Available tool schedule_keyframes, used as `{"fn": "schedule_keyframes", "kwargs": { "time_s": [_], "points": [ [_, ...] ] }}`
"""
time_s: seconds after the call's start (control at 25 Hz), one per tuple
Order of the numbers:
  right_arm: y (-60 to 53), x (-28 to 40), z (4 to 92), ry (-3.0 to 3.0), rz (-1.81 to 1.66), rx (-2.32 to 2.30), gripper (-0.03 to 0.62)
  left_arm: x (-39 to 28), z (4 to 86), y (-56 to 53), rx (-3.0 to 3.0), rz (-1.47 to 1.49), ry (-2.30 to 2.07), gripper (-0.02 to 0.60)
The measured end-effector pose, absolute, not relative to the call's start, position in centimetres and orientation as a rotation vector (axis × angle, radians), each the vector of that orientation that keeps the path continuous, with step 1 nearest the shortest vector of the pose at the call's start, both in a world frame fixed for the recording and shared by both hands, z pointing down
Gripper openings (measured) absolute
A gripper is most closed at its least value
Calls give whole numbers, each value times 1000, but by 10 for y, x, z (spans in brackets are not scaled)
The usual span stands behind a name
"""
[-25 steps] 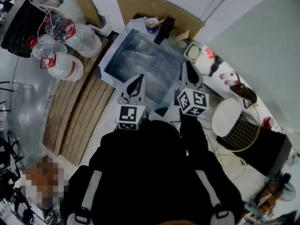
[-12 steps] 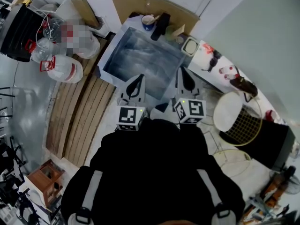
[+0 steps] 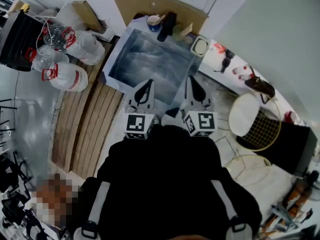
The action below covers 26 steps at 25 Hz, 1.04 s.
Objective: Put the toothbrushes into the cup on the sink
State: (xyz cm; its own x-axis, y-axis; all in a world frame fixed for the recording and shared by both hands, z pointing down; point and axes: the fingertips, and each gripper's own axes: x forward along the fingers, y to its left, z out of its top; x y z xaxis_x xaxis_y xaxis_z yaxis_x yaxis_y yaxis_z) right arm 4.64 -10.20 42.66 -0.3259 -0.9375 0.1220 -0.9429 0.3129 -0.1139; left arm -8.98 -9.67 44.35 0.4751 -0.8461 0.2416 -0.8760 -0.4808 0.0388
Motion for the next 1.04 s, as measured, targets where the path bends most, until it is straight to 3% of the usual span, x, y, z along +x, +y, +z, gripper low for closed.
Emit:
{"fn": "schedule_keyframes", "kwargs": {
  "time_s": [1.04],
  "points": [
    [-93,53,440,-2477,317,1800,3,-91,450,-93,2556,306,-1510,2]
  ]
}}
